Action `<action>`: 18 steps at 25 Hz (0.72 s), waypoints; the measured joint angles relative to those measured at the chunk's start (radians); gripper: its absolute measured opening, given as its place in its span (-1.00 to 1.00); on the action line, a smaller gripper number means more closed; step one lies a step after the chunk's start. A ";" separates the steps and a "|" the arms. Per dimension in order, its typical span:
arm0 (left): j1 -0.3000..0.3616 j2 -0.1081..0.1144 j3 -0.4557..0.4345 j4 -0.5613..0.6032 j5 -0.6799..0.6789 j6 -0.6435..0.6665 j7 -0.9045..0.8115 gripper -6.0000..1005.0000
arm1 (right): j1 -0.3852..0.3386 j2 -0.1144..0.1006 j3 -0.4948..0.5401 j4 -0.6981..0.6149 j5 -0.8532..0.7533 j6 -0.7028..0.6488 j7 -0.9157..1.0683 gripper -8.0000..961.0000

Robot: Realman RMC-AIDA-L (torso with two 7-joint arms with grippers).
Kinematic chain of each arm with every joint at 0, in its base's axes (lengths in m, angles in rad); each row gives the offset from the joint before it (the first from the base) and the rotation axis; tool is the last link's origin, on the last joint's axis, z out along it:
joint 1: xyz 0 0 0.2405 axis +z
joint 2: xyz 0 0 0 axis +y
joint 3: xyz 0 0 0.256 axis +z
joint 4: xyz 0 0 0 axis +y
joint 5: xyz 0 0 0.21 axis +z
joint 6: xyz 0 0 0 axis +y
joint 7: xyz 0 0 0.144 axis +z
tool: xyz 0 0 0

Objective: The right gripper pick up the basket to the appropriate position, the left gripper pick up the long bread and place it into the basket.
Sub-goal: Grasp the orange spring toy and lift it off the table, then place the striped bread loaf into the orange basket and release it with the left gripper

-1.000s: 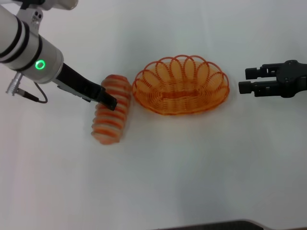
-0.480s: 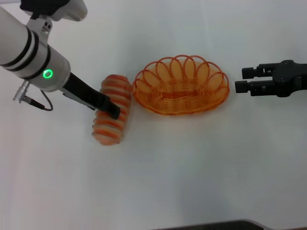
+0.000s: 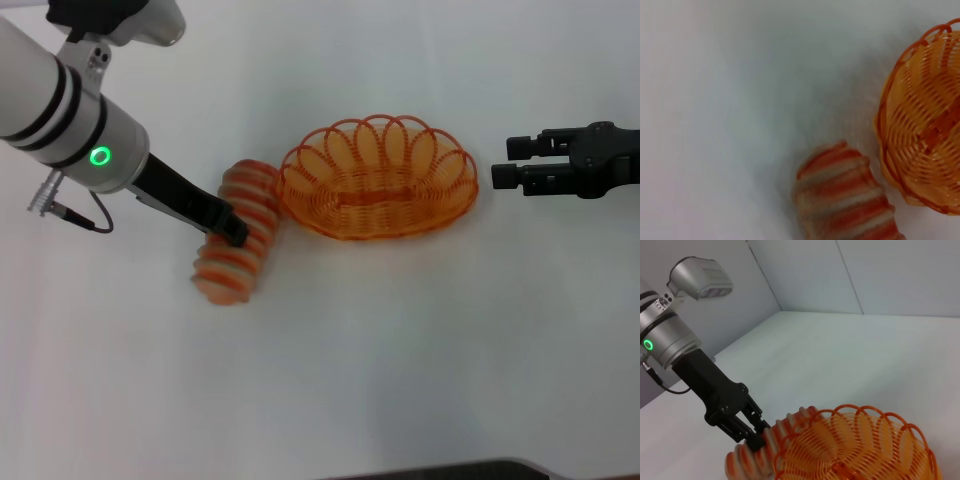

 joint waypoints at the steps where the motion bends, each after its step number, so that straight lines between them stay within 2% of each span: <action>1: 0.002 0.000 -0.005 0.002 0.000 0.002 0.005 -0.09 | 0.000 0.000 0.000 0.000 0.000 0.000 0.000 0.44; 6: 0.021 0.010 -0.040 0.047 0.020 0.017 0.017 -0.21 | -0.002 0.000 0.006 0.000 0.000 0.000 0.000 0.44; 14: 0.037 0.038 -0.242 0.157 0.061 0.030 0.069 -0.32 | -0.010 -0.003 0.028 0.000 0.004 0.001 0.000 0.44; 18: 0.020 0.030 -0.273 0.203 0.017 0.025 0.159 -0.37 | -0.011 -0.003 0.028 0.000 0.004 0.002 0.000 0.44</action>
